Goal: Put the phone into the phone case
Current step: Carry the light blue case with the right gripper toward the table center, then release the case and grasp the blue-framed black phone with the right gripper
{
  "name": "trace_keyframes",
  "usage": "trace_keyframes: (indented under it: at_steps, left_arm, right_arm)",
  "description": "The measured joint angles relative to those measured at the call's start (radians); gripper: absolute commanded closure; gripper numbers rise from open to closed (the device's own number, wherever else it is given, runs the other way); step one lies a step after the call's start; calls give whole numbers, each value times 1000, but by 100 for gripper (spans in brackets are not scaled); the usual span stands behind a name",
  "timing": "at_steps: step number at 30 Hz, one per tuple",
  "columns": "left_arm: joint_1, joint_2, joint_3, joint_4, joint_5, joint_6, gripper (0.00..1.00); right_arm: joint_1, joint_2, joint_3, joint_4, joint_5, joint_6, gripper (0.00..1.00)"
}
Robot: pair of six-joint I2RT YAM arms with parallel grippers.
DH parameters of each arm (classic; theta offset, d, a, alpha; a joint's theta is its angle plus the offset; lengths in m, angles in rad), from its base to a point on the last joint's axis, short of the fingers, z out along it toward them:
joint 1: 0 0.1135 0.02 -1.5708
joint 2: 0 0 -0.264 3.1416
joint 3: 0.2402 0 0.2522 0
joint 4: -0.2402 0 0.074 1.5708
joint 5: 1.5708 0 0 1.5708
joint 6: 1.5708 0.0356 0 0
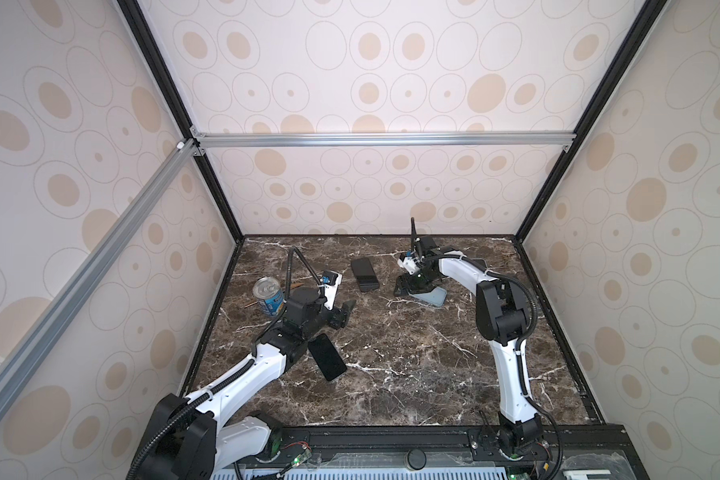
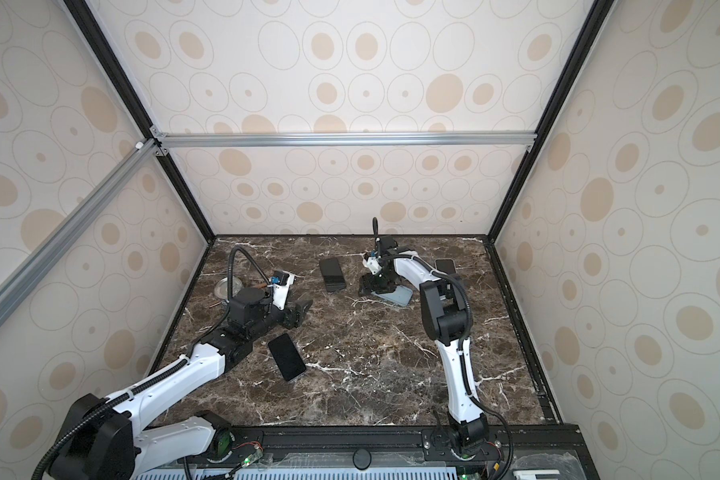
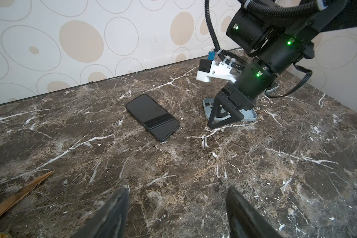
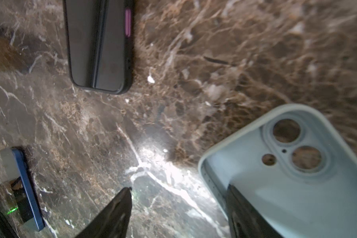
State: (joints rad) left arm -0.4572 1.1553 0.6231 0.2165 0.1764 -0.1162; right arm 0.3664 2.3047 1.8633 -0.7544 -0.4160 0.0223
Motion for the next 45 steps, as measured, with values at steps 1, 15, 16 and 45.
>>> trace_keyframes:
  at_steps: [1,15,16,45]
  left_arm:
    - [0,0,0,-2,-1,0,26]
    - [1,-74,0,-19,-33,0,25]
    - [1,-85,0,-19,-37,0,25]
    - [2,-283,-33,-63,-186,-15,26]
  right_arm:
    - [11,-8,-14,10,-3,-2,26]
    - [210,-219,-407,192,-158,71,27]
    - [227,-232,-430,203,-170,71,27]
    - [529,-398,-513,66,108,74,25]
